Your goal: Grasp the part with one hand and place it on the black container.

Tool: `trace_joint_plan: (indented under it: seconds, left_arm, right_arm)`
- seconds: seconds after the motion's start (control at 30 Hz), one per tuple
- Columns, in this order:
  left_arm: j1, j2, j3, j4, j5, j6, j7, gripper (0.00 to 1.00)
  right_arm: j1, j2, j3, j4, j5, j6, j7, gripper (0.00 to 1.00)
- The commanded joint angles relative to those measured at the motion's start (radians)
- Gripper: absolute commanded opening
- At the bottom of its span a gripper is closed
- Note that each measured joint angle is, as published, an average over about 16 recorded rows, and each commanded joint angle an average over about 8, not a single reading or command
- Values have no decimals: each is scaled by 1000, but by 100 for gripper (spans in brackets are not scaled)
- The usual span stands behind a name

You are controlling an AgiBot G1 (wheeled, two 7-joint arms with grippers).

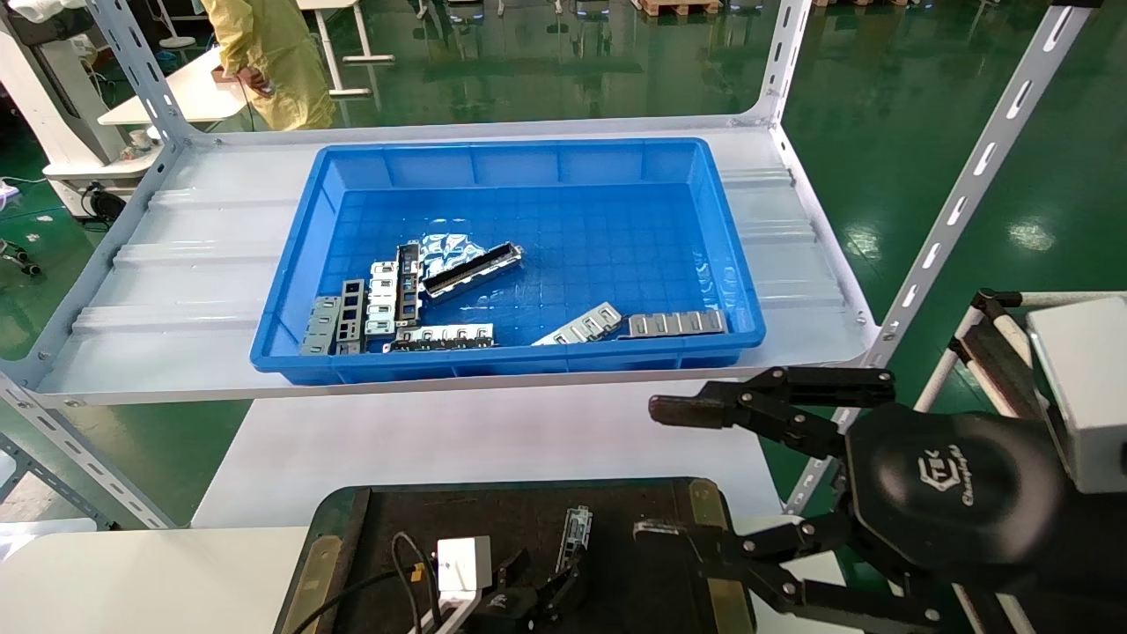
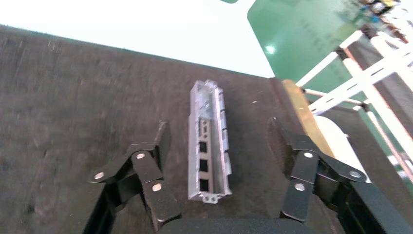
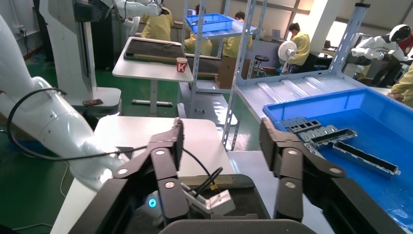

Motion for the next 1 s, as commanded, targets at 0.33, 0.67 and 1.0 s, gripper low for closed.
trace_joint_plan:
  seconds: [0.33,0.67,1.0]
  left_arm:
    - [-5,-175,-28,-60,0,256,5,100]
    - [17,-291,-122,-48,6,526,101,100]
    - [30,-382,-185,-25,-10,724,196,100]
  right_arm:
    - [0,0,0,0,0,0,0,100]
    - [0,0,-1,0,0,0,0,100]
    - [0,0,-1,0,1,0,0,100]
